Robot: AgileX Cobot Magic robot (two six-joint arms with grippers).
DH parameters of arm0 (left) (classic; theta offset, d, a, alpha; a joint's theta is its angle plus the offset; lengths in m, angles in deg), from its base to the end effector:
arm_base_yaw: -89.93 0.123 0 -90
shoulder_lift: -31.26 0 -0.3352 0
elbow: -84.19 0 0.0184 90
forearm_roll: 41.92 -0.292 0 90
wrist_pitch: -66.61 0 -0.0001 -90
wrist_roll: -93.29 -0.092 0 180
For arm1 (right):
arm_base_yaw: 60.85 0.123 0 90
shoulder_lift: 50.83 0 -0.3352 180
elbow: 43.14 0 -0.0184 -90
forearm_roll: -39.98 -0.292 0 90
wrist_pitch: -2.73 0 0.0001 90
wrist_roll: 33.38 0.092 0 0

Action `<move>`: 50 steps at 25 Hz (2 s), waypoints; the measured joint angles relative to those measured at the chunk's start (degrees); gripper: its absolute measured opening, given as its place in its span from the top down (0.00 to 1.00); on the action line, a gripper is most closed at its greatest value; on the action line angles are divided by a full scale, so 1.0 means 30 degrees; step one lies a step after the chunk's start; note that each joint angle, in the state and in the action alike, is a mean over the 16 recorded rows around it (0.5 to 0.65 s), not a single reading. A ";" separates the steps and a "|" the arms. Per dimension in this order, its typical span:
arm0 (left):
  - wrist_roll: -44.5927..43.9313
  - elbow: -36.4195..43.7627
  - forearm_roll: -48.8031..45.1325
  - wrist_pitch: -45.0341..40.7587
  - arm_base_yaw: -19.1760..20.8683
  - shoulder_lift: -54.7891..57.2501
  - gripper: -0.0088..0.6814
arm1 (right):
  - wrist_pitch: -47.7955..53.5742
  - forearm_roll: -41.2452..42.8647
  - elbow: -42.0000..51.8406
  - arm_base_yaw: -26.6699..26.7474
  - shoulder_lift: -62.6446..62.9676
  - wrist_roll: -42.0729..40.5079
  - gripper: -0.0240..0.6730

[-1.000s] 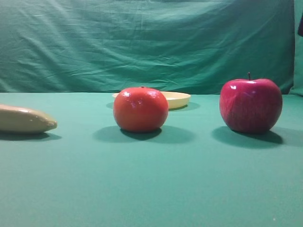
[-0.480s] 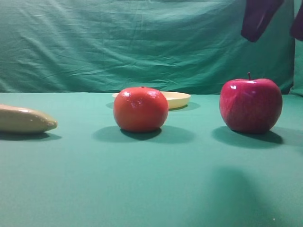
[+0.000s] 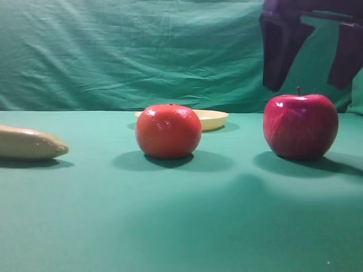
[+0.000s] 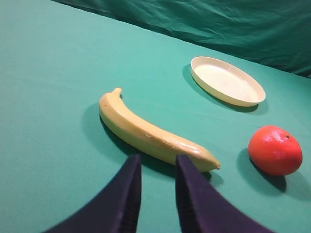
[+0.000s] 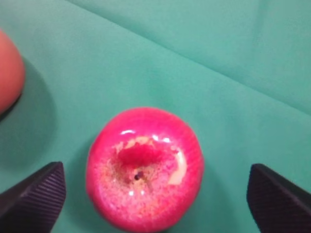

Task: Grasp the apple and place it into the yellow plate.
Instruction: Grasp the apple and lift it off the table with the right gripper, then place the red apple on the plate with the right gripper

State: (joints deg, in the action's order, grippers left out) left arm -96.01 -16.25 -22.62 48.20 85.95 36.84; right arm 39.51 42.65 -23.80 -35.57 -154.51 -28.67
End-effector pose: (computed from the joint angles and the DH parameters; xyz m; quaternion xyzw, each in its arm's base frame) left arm 0.0443 -0.0127 0.1786 -0.0020 0.7799 -0.1115 0.6158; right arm 0.3319 0.1539 0.2187 -0.1914 0.9656 0.0289 0.1737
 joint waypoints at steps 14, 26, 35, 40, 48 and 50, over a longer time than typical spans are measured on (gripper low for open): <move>0.0000 0.0000 0.0000 0.0000 0.0000 0.0000 0.76 | 0.0371 0.0289 -0.2057 0.0000 -0.1238 -0.0122 0.23; 0.0000 0.0000 0.0000 0.0000 0.0000 0.0000 0.76 | 0.1532 0.1305 -0.9785 0.0000 -0.3225 -0.1416 0.24; 0.0000 0.0000 0.0000 0.0000 0.0000 0.0000 0.76 | 0.1983 0.0886 -1.6396 0.0000 -0.8014 -0.2296 0.24; 0.0000 0.0000 0.0000 0.0000 0.0000 0.0000 0.76 | 0.2205 -0.0192 -1.8443 0.0005 -1.0450 -0.2829 0.24; 0.0000 0.0000 0.0000 0.0000 0.0000 0.0000 0.76 | 0.2578 -0.1940 -1.9617 0.0018 -1.2488 -0.3763 0.24; 0.0000 0.0000 0.0000 0.0000 0.0000 0.0000 0.76 | 0.2663 -0.2207 -1.9655 0.0021 -1.2672 -0.4047 0.24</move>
State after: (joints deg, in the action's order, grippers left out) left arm -96.01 -16.25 -22.62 48.20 85.95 36.84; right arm 47.50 36.03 -82.76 -35.51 -192.53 -40.81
